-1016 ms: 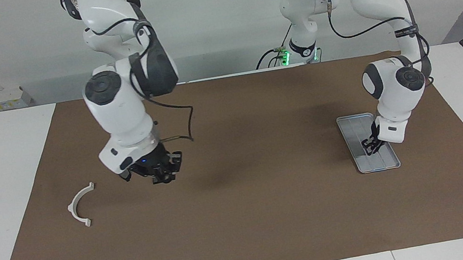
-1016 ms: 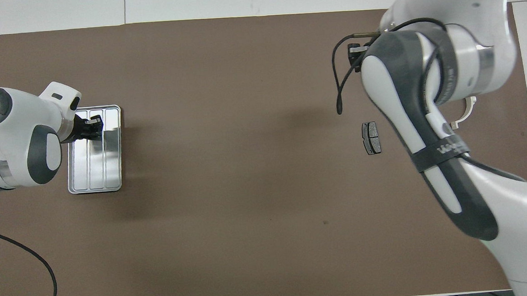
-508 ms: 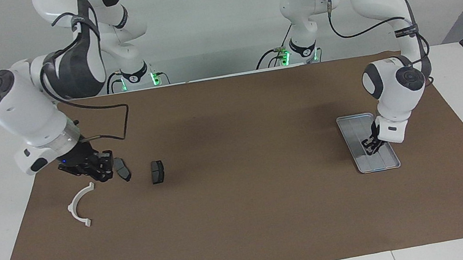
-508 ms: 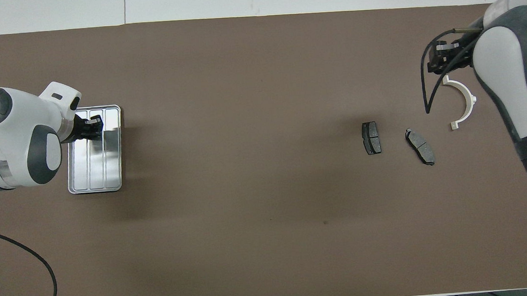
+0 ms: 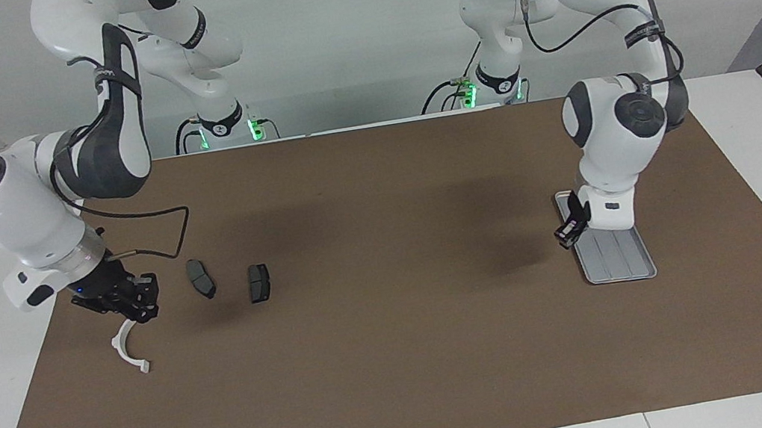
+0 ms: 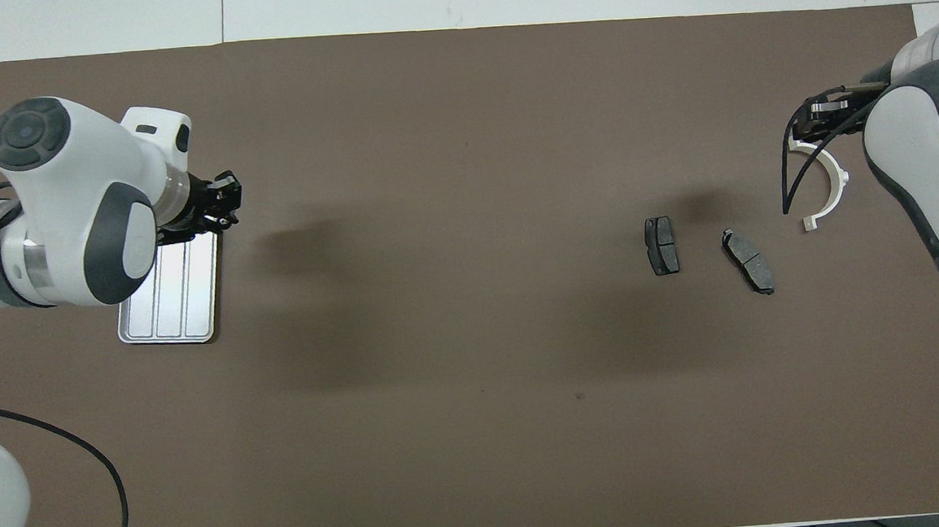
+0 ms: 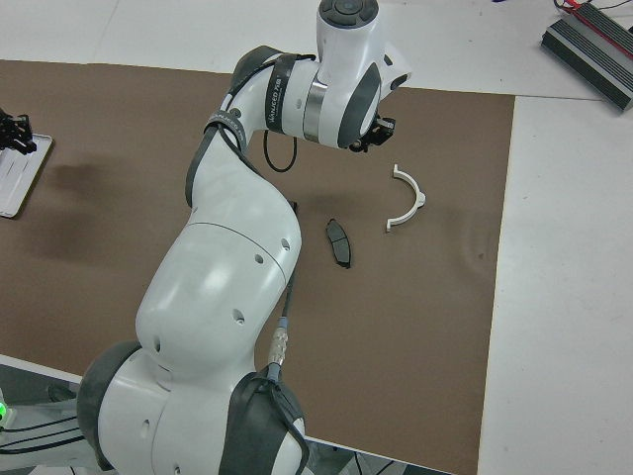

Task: Place bearing gear from tray to pile
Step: 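Carry the second gear to the table center with the left gripper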

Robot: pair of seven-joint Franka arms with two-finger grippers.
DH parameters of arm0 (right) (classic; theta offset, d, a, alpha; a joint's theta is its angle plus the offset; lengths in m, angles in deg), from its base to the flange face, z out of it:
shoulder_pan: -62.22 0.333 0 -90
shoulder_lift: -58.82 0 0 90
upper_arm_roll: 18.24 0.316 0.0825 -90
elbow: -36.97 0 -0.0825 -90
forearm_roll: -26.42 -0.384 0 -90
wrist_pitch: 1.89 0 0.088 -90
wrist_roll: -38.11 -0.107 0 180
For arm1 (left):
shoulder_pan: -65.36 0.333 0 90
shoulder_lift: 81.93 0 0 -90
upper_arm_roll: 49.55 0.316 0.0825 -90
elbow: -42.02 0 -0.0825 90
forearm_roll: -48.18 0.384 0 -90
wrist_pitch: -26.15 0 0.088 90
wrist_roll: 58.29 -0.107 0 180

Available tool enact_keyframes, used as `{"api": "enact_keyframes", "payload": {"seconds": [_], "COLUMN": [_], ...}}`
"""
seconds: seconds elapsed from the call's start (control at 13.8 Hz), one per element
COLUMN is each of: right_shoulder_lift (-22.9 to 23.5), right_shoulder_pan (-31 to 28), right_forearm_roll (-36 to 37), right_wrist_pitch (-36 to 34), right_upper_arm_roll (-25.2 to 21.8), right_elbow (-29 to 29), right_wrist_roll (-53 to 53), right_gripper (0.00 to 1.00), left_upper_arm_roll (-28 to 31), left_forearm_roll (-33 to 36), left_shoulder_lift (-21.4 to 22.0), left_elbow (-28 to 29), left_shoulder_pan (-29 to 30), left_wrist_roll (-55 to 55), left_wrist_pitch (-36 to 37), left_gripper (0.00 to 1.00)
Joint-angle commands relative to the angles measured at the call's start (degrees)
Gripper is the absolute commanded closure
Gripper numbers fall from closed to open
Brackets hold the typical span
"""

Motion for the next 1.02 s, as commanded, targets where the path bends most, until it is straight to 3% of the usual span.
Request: {"api": "enact_keyframes", "payload": {"seconds": [0.0,0.29,0.44,0.58,0.94], "right_shoulder_lift": [0.08,1.4,2.98,4.21,6.93], "right_shoulder_pan": [-0.1,-0.1,0.51,0.87,0.96], "right_forearm_roll": [1.04,0.95,0.95,0.95,1.04], "right_wrist_pitch": [4.94,9.42,12.66,16.1,21.37], "right_upper_arm_roll": [1.05,1.84,2.11,2.11,2.11], "right_elbow": [3.16,4.91,5.71,6.94,9.49], "right_wrist_roll": [0.11,0.03,0.2,0.11,0.82], "right_gripper": [1.0,1.0,1.0,1.0,1.0], "left_upper_arm_roll": [0.94,1.03,1.55,1.56,1.56], "left_forearm_roll": [-0.88,-0.8,-0.18,0.26,1.4], "left_shoulder_lift": [0.05,-0.83,-4.85,-6.45,-7.86], "left_elbow": [0.2,0.03,-1.37,-3.4,-2.44], "left_shoulder_pan": [-6.37,-14.63,-20.17,-20.28,-20.46], "left_wrist_roll": [13.07,24.0,29.17,29.9,30.34], "left_wrist_pitch": [-2.26,-6.05,-6.49,-6.75,-10.44], "left_gripper": [1.0,1.0,1.0,1.0,1.0]}}
